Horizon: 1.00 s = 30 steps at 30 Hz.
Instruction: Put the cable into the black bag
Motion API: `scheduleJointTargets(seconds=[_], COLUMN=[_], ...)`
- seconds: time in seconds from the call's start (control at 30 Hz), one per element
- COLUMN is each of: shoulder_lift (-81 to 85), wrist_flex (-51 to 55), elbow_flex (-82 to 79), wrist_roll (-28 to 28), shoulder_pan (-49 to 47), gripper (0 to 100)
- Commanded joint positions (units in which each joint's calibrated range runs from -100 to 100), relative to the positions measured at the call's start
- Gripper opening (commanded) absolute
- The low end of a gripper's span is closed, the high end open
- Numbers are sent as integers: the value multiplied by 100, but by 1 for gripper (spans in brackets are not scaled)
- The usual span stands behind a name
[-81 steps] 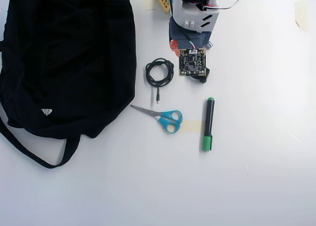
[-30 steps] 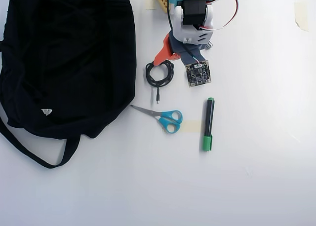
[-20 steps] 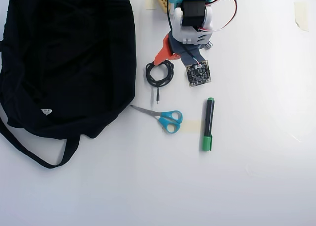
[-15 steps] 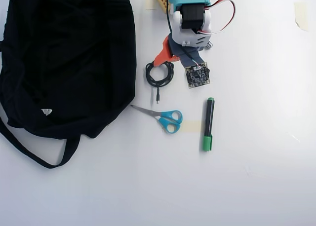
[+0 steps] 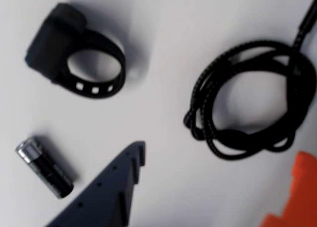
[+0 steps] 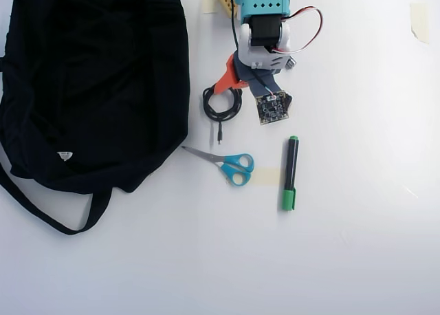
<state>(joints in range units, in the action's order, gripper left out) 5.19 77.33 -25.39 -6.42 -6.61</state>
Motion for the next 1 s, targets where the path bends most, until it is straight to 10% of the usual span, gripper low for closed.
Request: scheduleJointTargets(seconds=[0.0, 0.97], shoulder_lift=[45, -643], wrist_flex=[-291, -1859], elbow_flex=[-111, -857], wrist_roll=[29, 254], shoulder_pan=[100, 145], gripper=[38, 37])
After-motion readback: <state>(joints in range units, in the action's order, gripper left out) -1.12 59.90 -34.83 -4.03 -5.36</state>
